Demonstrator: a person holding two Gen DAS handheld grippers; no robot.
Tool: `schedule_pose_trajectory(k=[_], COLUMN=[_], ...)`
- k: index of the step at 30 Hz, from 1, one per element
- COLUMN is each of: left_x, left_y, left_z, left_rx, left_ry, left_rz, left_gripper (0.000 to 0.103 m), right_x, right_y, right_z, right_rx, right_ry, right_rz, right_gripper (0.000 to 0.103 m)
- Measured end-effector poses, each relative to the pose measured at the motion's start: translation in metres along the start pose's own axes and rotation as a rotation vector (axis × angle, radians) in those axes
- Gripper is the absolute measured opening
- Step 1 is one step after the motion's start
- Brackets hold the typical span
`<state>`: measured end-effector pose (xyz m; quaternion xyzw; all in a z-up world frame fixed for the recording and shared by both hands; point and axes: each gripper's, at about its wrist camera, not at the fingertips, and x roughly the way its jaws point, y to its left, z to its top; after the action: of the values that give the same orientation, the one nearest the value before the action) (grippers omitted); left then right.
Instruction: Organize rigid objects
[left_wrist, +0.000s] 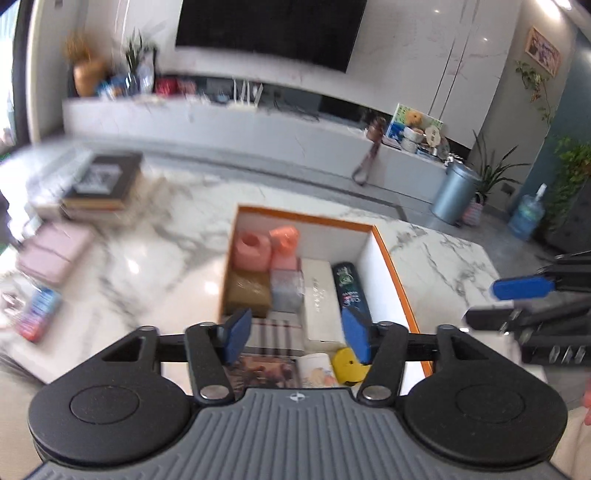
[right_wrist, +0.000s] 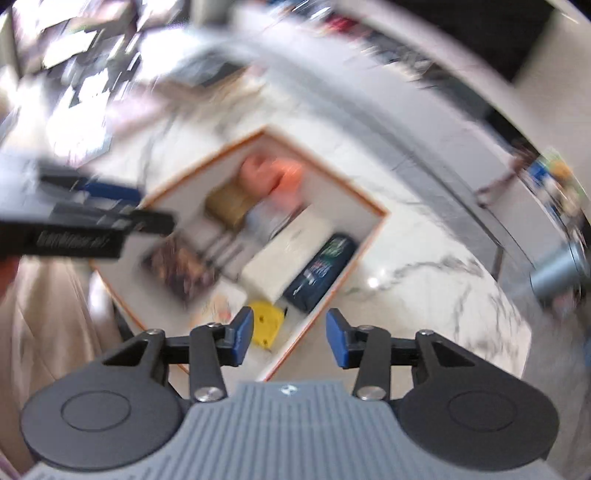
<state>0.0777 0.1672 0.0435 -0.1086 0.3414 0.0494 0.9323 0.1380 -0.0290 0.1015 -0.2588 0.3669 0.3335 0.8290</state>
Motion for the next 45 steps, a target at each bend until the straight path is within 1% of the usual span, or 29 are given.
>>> schedule_pose_trajectory(k=[2,3,4,5,6,7,9,11,12,14,16,18,22,26,31,34,45], left_x=[-0.017,-0.023,-0.030,-0.036,-0.042,-0.046,-0.053,-0.056,-0.058,-0.059,-0.059,-0.061,-0.065,-0.063,-0.059,-0.056,-0.056], left_y=[-0.015,-0.019,-0.024,-0.029,-0.033,-0.036,-0.045,-0.053,-0.055,-0.058,-0.061,-0.066,-0.072,-0.075,-0.075,-0.072,-0.069], left_z=[-0.004,-0.005,-0.007,-0.010,-0.013,-0.017,-0.024,-0.033,-0.037,-0.047,-0.056,-0.065,-0.076,-0.082,-0.088,-0.090,-0.091], left_rx=[0.042,0.058,0.070,0.076,0.077,0.083,0.110,0.133,0.148,0.160,0.142,0.137,0.143,0.156,0.166,0.172,0.169], left_ry=[-0.035,-0.054,-0.067,-0.080,-0.095,-0.110,-0.119,-0.105,-0.101,-0.086,-0.068,-0.069,-0.084,-0.066,-0.052,-0.051,-0.053], left_rz=[0.052,0.066,0.071,0.068,0.064,0.065,0.079,0.092,0.085,0.074,0.093,0.093,0.088,0.102,0.112,0.126,0.132], left_gripper=[0.076,0.076,0.076,0.079,0.088,0.093,0.094,0.094,0.094,0.094,0.094,0.094,0.094,0.094,0.094,0.094,0.094], right_x=[-0.023,-0.018,-0.027,-0.035,-0.045,-0.053,-0.067,-0.065,-0.068,-0.071,-0.073,-0.076,-0.074,-0.068,-0.057,-0.055,-0.052], right_y=[-0.003,-0.005,-0.005,-0.004,-0.003,-0.001,0.006,0.012,0.015,0.019,0.025,0.028,0.029,0.035,0.033,0.035,0.036], right_z=[-0.012,-0.022,-0.029,-0.037,-0.046,-0.057,-0.077,-0.100,-0.109,-0.125,-0.136,-0.145,-0.161,-0.171,-0.173,-0.173,-0.173], right_rx=[0.117,0.175,0.232,0.290,0.344,0.390,0.465,0.528,0.550,0.565,0.541,0.542,0.569,0.552,0.567,0.559,0.555], right_ry=[-0.054,-0.069,-0.089,-0.116,-0.141,-0.163,-0.199,-0.229,-0.240,-0.256,-0.273,-0.286,-0.264,-0.258,-0.232,-0.235,-0.244], right_rz=[-0.031,-0.049,-0.057,-0.049,-0.036,-0.031,-0.050,-0.076,-0.085,-0.110,-0.157,-0.200,-0.182,-0.193,-0.191,-0.197,-0.213], right_gripper=[0.045,0.046,0.047,0.051,0.057,0.060,0.062,0.063,0.063,0.066,0.069,0.072,0.074,0.077,0.077,0.079,0.079])
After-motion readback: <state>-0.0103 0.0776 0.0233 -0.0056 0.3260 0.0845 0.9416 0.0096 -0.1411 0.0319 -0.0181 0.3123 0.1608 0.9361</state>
